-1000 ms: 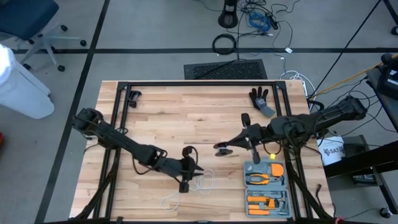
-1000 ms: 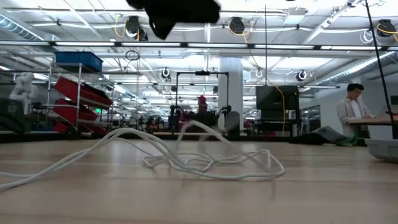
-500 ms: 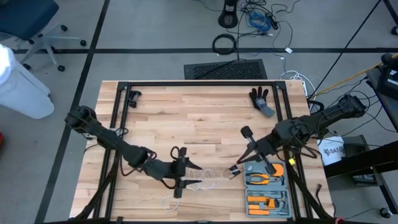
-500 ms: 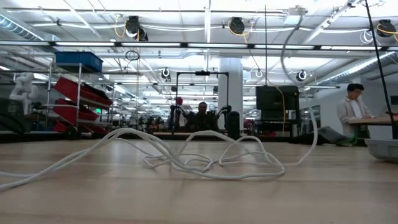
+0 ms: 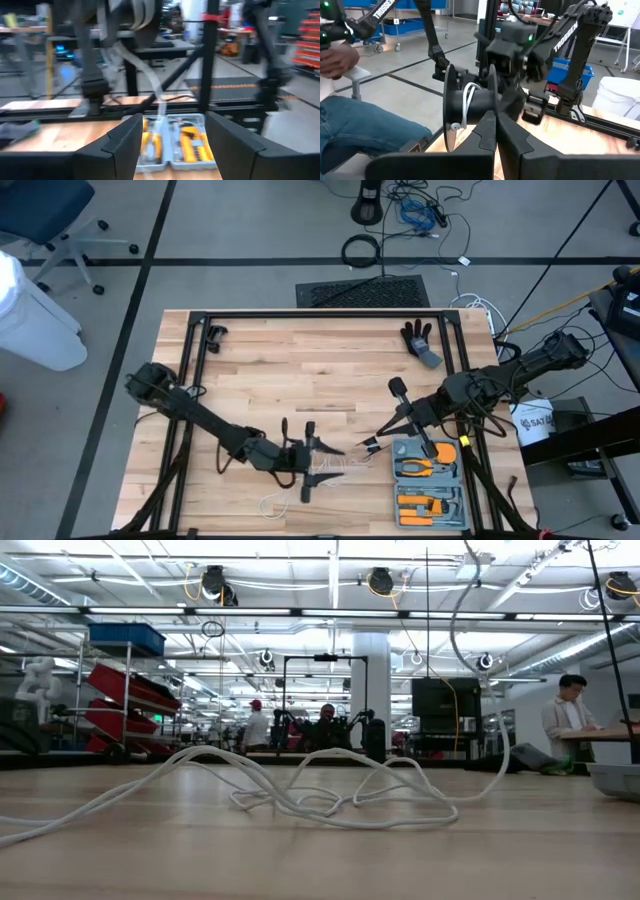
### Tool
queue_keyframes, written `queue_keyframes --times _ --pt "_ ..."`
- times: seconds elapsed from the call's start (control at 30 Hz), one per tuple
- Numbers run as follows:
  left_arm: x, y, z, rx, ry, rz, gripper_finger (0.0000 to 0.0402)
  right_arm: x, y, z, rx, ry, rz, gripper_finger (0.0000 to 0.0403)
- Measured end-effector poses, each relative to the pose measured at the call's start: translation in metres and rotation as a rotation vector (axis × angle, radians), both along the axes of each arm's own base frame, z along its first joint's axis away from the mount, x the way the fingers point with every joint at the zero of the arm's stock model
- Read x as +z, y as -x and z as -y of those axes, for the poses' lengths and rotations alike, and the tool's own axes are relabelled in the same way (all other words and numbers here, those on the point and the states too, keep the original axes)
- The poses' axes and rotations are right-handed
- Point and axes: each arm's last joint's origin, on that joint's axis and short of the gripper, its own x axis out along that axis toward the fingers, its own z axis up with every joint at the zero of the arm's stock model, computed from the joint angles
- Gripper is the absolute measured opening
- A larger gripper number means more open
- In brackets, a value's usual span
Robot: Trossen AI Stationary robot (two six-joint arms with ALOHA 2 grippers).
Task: Coil cords
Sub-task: Uncoil the white cable wire from the spool
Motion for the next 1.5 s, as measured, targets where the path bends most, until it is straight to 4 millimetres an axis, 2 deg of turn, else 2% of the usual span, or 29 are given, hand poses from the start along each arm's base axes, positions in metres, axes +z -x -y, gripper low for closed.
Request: queue_keyframes --times 0.1,0.3,0.47,0.6,0.83,1.17,1.37,1.5 --pt "-0.011 -0.008 -0.006 0.071 0.0 -0.002 0.0222 0.0 0.0 0.0 0.0 0.0 -0.001 0.0" --pt "-0.032 -0.017 -0.008 0.092 -0.039 -0.028 0.0222 0.0 0.0 0.0 -0.001 -0.001 -0.001 0.0" --pt "-0.036 -0.025 -0.006 0.095 -0.063 -0.011 0.0222 0.0 0.0 0.0 -0.002 -0.002 -0.002 0.0" --pt "-0.036 -0.033 0.002 0.063 -0.147 0.003 0.0222 0.0 -0.001 0.001 -0.009 -0.002 -0.002 0.0" --pt "-0.038 -0.045 0.008 0.064 -0.159 0.002 0.0214 -0.001 -0.001 0.003 -0.018 -0.003 -0.011 0.0" --pt "-0.036 -0.04 0.014 0.112 -0.263 -0.002 0.0113 -0.001 -0.001 0.003 -0.02 -0.02 -0.02 0.0" --pt "-0.031 -0.034 0.01 0.129 -0.324 -0.111 0.0074 -0.002 -0.001 0.003 -0.02 -0.018 -0.028 0.0" --pt "-0.02 -0.026 0.008 0.121 -0.343 -0.171 0.0032 -0.002 -0.001 0.003 -0.031 -0.019 -0.029 0.0"
